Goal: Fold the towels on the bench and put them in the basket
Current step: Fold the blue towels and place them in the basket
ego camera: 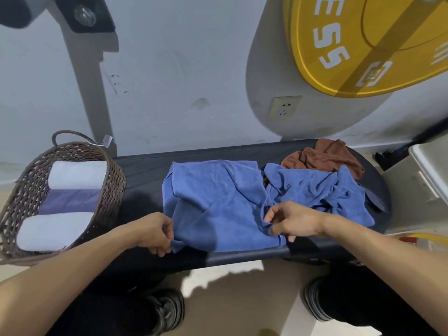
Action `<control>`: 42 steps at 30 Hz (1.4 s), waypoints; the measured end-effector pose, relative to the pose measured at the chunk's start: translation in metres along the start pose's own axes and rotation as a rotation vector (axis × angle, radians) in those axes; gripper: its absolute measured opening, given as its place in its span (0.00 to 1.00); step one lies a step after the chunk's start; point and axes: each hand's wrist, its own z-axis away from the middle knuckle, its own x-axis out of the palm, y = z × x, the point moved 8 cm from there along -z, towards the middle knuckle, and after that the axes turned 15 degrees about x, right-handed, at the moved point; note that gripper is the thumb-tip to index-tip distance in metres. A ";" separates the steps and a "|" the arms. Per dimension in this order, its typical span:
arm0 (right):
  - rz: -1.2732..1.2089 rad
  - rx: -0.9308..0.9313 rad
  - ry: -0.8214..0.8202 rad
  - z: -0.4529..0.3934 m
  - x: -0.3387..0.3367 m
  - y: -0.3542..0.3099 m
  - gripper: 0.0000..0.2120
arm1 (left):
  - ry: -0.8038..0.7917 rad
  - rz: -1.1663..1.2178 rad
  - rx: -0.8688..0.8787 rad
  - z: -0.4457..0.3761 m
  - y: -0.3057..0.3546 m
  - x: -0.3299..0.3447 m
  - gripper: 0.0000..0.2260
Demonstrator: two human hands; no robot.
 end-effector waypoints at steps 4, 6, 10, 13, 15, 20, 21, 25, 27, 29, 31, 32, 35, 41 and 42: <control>0.260 0.033 0.032 0.001 0.005 0.019 0.11 | -0.070 -0.061 -0.005 0.003 0.002 0.013 0.10; 0.313 0.033 0.100 0.000 0.006 0.024 0.12 | -0.027 -0.020 -0.011 0.000 0.001 0.020 0.17; 0.361 0.058 0.265 -0.006 0.006 0.032 0.15 | 0.223 0.166 -0.066 -0.009 -0.005 0.034 0.17; 0.291 0.129 0.229 -0.013 0.019 0.047 0.21 | 0.407 -0.015 -0.027 -0.008 0.001 0.031 0.18; 0.206 0.140 0.238 -0.018 0.027 0.053 0.21 | 0.447 -0.098 -0.029 -0.008 0.004 0.028 0.17; 0.132 0.165 0.387 -0.027 0.019 0.053 0.17 | 0.394 -0.162 -0.104 -0.007 0.004 0.028 0.23; 0.192 0.174 0.395 -0.027 0.015 0.048 0.17 | 0.419 -0.176 -0.119 -0.005 0.004 0.027 0.23; 0.493 0.255 0.397 -0.018 -0.003 0.022 0.17 | 0.558 -0.096 -0.229 0.009 -0.003 0.033 0.22; 0.657 0.308 0.354 -0.012 -0.017 0.005 0.16 | 0.613 -0.036 -0.248 0.013 -0.006 0.042 0.19; 0.668 0.283 0.300 -0.006 -0.029 -0.019 0.16 | 0.646 -0.002 -0.252 0.016 -0.005 0.050 0.15; 0.607 0.086 0.388 -0.002 -0.043 -0.055 0.14 | 0.675 0.013 -0.241 0.019 -0.001 0.055 0.12; 0.535 -0.045 0.469 0.000 -0.049 -0.073 0.11 | 0.697 0.023 -0.225 0.021 0.001 0.056 0.12; 0.345 -0.324 0.528 -0.003 -0.043 -0.114 0.05 | 0.759 0.050 -0.177 0.031 0.005 0.060 0.09; 0.332 -0.428 0.445 -0.077 0.009 -0.199 0.15 | 0.787 0.194 -0.132 0.050 -0.013 0.086 0.09; 0.347 -0.434 0.426 -0.090 0.019 -0.210 0.18 | 0.779 0.235 -0.120 0.052 -0.019 0.094 0.10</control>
